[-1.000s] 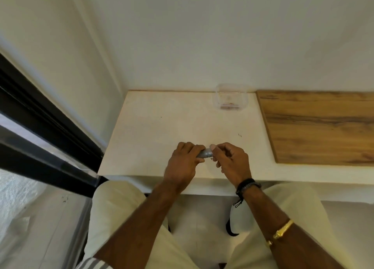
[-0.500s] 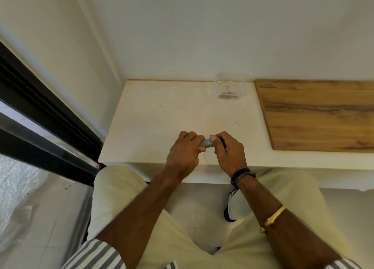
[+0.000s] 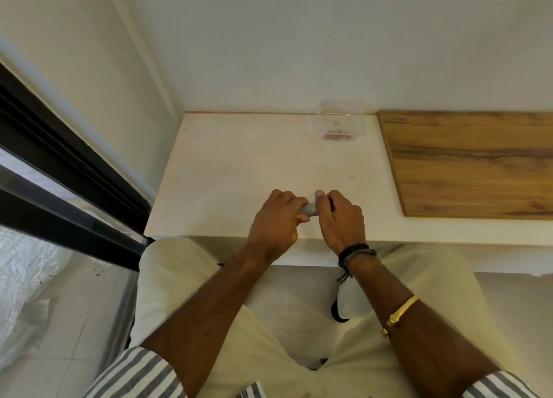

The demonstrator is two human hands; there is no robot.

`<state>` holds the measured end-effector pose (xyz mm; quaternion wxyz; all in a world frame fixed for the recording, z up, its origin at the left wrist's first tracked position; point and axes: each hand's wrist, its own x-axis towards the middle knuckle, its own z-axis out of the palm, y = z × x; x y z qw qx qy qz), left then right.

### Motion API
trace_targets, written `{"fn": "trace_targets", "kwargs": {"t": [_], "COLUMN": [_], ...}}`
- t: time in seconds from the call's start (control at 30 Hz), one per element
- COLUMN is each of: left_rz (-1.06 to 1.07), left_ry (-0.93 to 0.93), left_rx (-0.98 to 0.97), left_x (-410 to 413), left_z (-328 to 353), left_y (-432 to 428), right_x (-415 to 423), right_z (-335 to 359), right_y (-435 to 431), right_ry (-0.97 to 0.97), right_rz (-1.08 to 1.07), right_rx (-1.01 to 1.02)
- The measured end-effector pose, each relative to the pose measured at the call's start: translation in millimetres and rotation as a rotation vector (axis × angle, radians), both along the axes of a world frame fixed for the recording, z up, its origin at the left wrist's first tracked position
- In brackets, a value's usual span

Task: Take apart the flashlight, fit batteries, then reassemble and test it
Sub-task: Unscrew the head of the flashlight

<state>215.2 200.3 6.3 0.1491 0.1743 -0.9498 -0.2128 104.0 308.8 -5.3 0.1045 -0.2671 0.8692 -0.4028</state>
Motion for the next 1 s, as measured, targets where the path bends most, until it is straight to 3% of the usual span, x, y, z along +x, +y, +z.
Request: {"fn": "trace_targets", "kwargs": {"t": [0.07, 0.17, 0.33, 0.5, 0.6, 0.73, 0.83, 1.0], "left_rz": [-0.028, -0.023, -0.095, -0.168, -0.131, -0.038, -0.035, -0.029], "left_ry": [0.017, 0.028, 0.006, 0.025, 0.080, 0.050, 0.013, 0.056], "left_rx": [-0.081, 0.010, 0.335, 0.509, 0.506, 0.335, 0.313, 0.456], "left_x": [0, -3, -11, -8, -8, -8, -8, -7], "left_z": [0, 0, 6, 6, 4, -3, -3, 0], "left_y": [8, 11, 5, -4, -1, -5, -6, -7], "right_x": [0, -3, -6, -10, -15, -17, -17, -12], "right_z": [-2, -3, -2, 0, 0, -2, 0, 7], "right_y": [-4, -6, -3, 0, 0, -2, 1, 3], "right_ry": [-0.006, 0.063, 0.216, 0.454, 0.341, -0.016, -0.026, -0.055], "right_rz": [-0.109, -0.156, -0.118, -0.016, 0.034, 0.051, 0.105, 0.219], "right_rx": [0.159, 0.230, 0.145, -0.023, 0.013, -0.037, -0.068, -0.200]}}
